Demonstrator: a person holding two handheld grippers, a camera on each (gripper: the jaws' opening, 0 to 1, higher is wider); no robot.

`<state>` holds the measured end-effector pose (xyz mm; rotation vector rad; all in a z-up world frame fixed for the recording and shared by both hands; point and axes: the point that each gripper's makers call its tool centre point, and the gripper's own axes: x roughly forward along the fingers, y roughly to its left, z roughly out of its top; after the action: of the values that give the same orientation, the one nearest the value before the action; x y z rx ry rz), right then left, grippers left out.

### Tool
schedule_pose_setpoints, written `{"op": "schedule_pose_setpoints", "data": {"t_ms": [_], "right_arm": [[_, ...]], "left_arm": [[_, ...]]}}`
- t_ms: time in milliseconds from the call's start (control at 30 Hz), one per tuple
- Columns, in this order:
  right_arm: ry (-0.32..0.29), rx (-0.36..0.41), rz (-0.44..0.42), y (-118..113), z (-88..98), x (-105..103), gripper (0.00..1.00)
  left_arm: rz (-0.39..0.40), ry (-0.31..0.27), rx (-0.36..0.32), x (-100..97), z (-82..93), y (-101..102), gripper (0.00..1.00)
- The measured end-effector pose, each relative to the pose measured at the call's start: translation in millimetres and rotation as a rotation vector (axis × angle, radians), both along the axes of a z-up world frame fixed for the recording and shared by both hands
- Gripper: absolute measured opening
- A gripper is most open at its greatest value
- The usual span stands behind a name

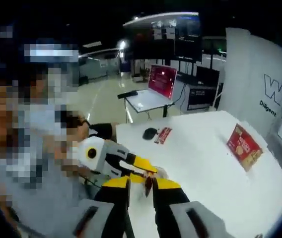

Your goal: Tear open the coffee pouch, take out the coffee, and pour the coffee from the pouch into the cup

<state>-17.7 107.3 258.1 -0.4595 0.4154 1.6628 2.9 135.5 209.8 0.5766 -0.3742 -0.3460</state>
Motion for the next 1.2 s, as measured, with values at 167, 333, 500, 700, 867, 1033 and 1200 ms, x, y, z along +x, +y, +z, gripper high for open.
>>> {"op": "schedule_pose_setpoints", "data": {"t_ms": [167,333,500,700,867,1033,1200], "right_arm": [[0.019,0.332,-0.055,-3.8,16.9,2.6,0.24],[0.008,0.591,-0.161,-9.0,14.7,17.2,0.28],[0.013,0.777,-0.253,-3.9,0.2,17.9,0.27],[0.04,0.888,-0.331,4.0,-15.8,24.3,0.23],[0.064,0.919,-0.324,12.2,-18.5,22.8,0.21],[0.062,0.946,-0.336,17.9,-12.7,20.7,0.16],[0.04,0.946,-0.351,17.8,-12.4,20.5,0.11]], "left_arm": [[0.002,0.0,-0.002,-0.3,0.0,0.8,0.11],[0.003,-0.006,-0.006,-2.2,2.4,1.8,0.11],[0.004,-0.003,-0.007,-2.3,1.7,2.6,0.11],[-0.001,0.004,0.0,-1.9,-1.2,0.9,0.11],[-0.002,0.005,0.003,-1.8,-1.3,0.6,0.11],[-0.001,0.006,0.005,-1.6,-1.3,1.8,0.11],[-0.003,0.006,0.004,-1.1,-1.3,2.7,0.12]]}}
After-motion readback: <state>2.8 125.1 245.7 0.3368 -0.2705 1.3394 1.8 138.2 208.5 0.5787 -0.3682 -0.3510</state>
